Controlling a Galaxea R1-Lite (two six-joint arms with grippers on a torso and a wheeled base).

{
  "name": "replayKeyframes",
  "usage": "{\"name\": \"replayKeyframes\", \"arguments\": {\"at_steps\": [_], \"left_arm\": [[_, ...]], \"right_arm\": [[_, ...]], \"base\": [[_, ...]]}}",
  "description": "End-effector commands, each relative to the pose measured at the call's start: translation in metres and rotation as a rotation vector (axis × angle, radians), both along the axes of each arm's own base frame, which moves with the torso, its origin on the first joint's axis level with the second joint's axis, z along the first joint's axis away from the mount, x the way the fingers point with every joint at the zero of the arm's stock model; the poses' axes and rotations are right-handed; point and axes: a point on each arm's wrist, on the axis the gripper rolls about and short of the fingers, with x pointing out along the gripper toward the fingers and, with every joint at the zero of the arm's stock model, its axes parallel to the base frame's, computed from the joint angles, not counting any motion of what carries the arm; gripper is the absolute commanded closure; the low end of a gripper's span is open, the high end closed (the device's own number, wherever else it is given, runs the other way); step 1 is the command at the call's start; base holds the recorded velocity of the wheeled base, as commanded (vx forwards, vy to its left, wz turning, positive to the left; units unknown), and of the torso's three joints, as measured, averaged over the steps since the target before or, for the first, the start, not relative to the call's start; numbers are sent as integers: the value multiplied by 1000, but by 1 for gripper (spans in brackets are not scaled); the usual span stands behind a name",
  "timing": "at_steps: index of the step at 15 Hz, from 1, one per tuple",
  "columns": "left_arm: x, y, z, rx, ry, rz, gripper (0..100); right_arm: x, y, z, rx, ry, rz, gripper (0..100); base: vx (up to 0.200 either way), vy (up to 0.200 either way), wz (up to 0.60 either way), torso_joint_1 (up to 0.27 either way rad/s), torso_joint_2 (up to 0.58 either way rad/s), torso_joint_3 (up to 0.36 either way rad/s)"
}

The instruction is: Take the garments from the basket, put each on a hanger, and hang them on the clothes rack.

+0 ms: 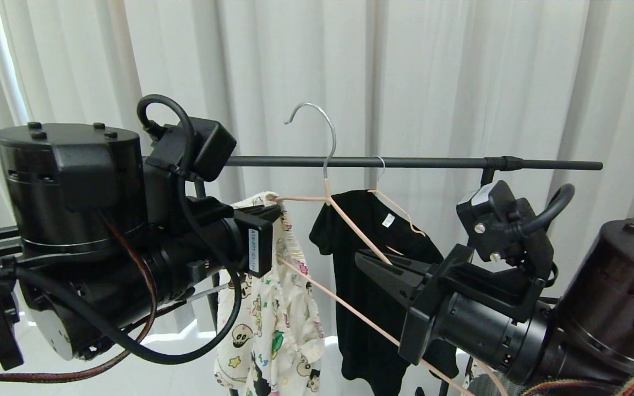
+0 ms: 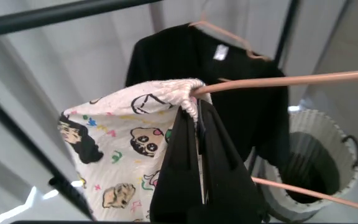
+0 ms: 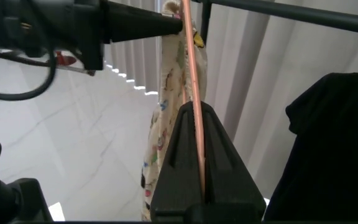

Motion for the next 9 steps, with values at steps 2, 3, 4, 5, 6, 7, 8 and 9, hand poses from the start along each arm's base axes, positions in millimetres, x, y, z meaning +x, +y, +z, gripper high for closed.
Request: {"name": "replayKeyframes", "arguments": {"at_steps": [2, 3, 4, 5, 6, 7, 8, 9], "left_arm": [[-12, -10, 4, -14, -16, -61, 100], [-14, -13, 7, -20, -25, -76, 100], [-17, -16, 11, -31, -36, -93, 100], [-19, -20, 18, -50, -56, -112, 100], [-22, -25, 26, -68, -75, -133, 100], [-24, -27, 28, -67, -84, -145, 100], [-25, -27, 27, -41, -97, -154, 100], [-25, -25, 19, 17, -103, -151, 100]], "right_arm": [[9, 6, -11, -21, 14, -17, 100], [11, 7, -13, -25, 16, -20, 100], [12, 7, -14, -28, 18, -22, 100], [12, 9, -15, -31, 21, -22, 100], [14, 11, -14, -28, 20, -22, 100], [15, 14, -12, -18, 16, -22, 100], [16, 16, -11, -14, 14, -22, 100], [17, 15, -10, -12, 11, -23, 100]], "base": [[0, 0, 0, 0, 0, 0], [0, 0, 0, 0, 0, 0], [0, 0, 0, 0, 0, 0], [0, 0, 0, 0, 0, 0], [0, 0, 0, 0, 0, 0], [0, 0, 0, 0, 0, 0], [0, 0, 0, 0, 0, 0], [0, 0, 0, 0, 0, 0]]}}
